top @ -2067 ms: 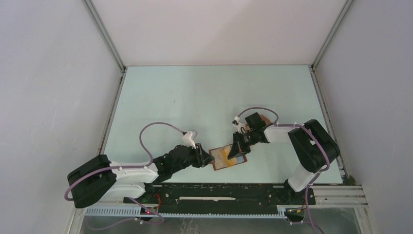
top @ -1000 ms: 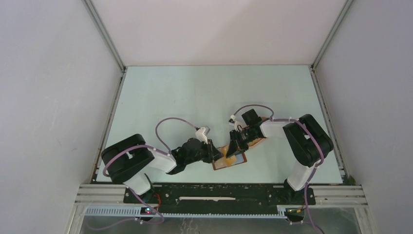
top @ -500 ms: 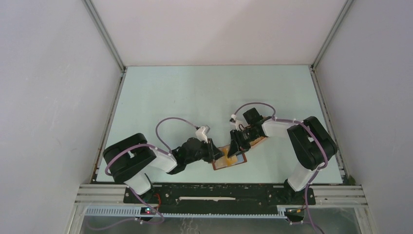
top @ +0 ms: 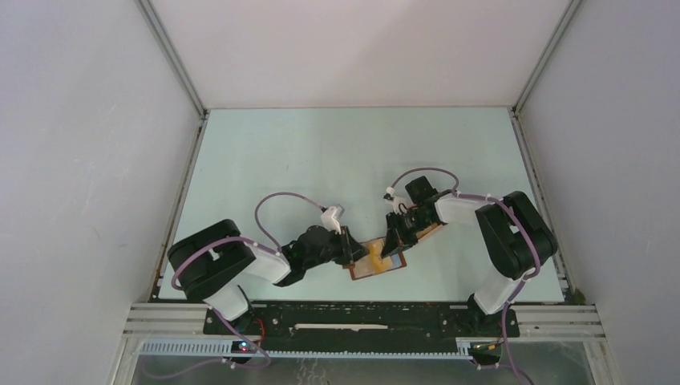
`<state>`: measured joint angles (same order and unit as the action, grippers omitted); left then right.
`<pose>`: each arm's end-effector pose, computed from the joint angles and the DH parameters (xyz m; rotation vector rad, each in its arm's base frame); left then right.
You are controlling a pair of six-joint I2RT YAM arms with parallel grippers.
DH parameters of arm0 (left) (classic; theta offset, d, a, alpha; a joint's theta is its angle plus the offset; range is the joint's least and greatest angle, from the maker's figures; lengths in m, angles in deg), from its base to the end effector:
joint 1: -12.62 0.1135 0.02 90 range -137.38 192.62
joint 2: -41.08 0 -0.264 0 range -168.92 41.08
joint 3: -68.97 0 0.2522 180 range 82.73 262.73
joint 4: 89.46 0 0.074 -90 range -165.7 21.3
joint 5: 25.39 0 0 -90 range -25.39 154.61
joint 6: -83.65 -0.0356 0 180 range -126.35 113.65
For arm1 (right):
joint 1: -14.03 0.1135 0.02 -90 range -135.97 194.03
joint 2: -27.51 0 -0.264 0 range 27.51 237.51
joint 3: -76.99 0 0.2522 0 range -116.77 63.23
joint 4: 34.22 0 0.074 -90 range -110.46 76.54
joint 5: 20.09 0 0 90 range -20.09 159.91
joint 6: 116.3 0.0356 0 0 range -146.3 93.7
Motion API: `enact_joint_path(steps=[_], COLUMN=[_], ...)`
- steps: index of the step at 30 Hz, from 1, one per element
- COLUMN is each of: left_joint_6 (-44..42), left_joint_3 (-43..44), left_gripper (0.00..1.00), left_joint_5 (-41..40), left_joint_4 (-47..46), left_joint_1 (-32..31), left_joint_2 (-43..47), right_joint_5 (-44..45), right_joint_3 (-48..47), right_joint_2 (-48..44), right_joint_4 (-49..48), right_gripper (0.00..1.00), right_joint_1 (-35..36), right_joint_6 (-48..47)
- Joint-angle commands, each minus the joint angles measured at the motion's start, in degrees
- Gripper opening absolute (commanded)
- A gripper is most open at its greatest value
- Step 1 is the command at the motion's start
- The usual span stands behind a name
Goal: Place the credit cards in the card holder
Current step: Insert the credit card into the card holder.
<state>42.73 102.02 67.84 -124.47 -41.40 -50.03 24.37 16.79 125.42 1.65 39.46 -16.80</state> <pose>0.1507 -0.2110 0.1205 0.1350 2.1829 -1.1708 0.2454 0.1448 0.1258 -0.5654 2.7964 1.2636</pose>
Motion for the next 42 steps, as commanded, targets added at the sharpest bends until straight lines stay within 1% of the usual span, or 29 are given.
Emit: enact_joint_path(steps=[1,5,9,18,25,29,35,42], left_joint_6=[-0.1,-0.4,-0.7,-0.2,0.6,0.6,0.1,-0.2], left_joint_3=[-1.2,-2.5,-3.9,-4.3,-4.3,-4.6,-3.9,-3.2], left_gripper=[0.23,0.22,0.22,0.2,0.14,0.12,0.12,0.11], left_joint_5=[-0.5,-1.5,-3.0,-3.1,-6.6,-7.3,-7.2,-6.1], left_joint_4=[-1.0,1.2,5.0,8.9,16.1,18.2,18.8,18.2], left_joint_1=[0.5,0.5,0.4,0.4,0.4,0.4,0.4,0.4], left_joint_2=[3.4,5.6,7.5,6.3,7.7,8.8,8.1,6.9], right_joint_5=[0.8,0.5,0.1,-0.9,-1.7,-1.9,-0.4,-0.1], right_joint_3=[-1.3,-1.7,-2.2,-5.6,-6.6,-7.2,-7.2,-7.2], right_joint_2=[-1.4,-0.8,0.0,4.2,5.2,5.8,5.3,6.7], right_joint_4=[1.2,1.2,1.2,5.2,6.4,7.9,10.5,10.2], right_gripper=[0.12,0.03,0.0,0.0,0.0,0.0,0.0,0.0], right_joint_1=[-0.6,-0.6,-0.6,0.4,0.7,1.3,1.5,1.4], right_joint_6=[-0.5,-0.1,0.6,-0.5,-1.1,-2.1,-4.2,-3.5])
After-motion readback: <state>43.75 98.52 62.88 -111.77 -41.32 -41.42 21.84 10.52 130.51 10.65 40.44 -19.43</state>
